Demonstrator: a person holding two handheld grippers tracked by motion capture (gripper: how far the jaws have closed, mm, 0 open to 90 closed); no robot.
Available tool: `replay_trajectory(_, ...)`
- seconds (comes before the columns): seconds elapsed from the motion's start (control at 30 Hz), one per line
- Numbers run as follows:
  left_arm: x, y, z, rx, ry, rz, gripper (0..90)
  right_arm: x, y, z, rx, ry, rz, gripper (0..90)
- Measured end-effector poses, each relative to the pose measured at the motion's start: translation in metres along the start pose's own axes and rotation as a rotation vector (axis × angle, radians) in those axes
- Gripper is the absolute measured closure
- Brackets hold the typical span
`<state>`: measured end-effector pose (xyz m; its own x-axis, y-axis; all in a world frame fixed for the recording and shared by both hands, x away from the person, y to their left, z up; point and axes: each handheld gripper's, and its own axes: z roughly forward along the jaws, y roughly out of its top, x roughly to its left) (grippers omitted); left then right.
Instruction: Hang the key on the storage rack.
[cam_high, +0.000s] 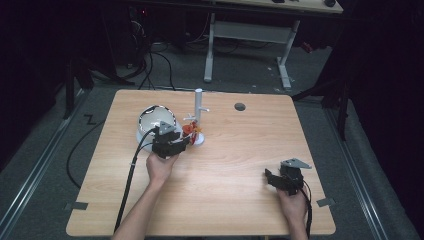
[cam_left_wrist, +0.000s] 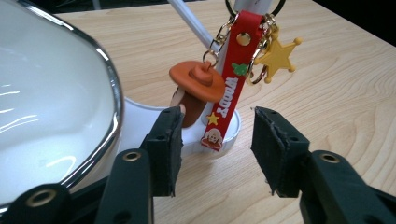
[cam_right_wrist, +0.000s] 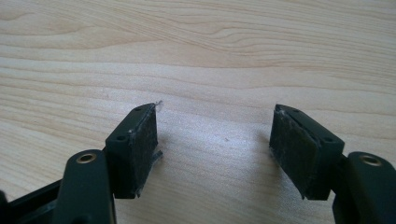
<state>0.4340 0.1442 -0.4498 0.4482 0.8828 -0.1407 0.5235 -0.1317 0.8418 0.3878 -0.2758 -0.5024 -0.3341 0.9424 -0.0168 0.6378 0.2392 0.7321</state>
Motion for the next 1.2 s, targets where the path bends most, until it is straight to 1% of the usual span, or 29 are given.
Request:
replay_trajectory(0.1, 0.001, -0.001, -0.005, 0.002, 0.009, 0.004, 48.7, 0.000, 0.000, 0.000, 0.000, 0.000, 0.000, 32.7)
replay_trajectory(0.2, 0.001, -0.001, -0.011, 0.003, 0.017, 0.026, 47.3, 0.000, 0.000, 0.000, 0.000, 0.000, 0.000, 32.7)
replay_trajectory(0.4, 0.000, 0.000, -0.022, -0.008, 0.010, 0.044, 45.8, 0.000, 0.000, 0.000, 0.000, 0.000, 0.000, 32.7)
replay_trajectory(0.47, 0.001, -0.002, -0.025, -0.019, 0.010, 0.036, 45.8, 0.000, 0.000, 0.000, 0.000, 0.000, 0.000, 32.7)
replay_trajectory(0.63, 0.005, -0.005, -0.031, -0.021, 0.019, 0.019, 45.5, 0.000, 0.000, 0.000, 0.000, 0.000, 0.000, 32.7)
replay_trajectory(0.8, 0.008, -0.008, -0.038, -0.022, 0.036, 0.015, 45.7, 0.000, 0.000, 0.000, 0.000, 0.000, 0.000, 32.7)
replay_trajectory(0.97, 0.011, -0.011, -0.045, -0.031, 0.037, -0.001, 45.6, 0.000, 0.000, 0.000, 0.000, 0.000, 0.000, 32.7)
replay_trajectory(1.2, 0.013, -0.014, -0.050, -0.040, 0.036, -0.012, 44.9, 0.000, 0.000, 0.000, 0.000, 0.000, 0.000, 32.7)
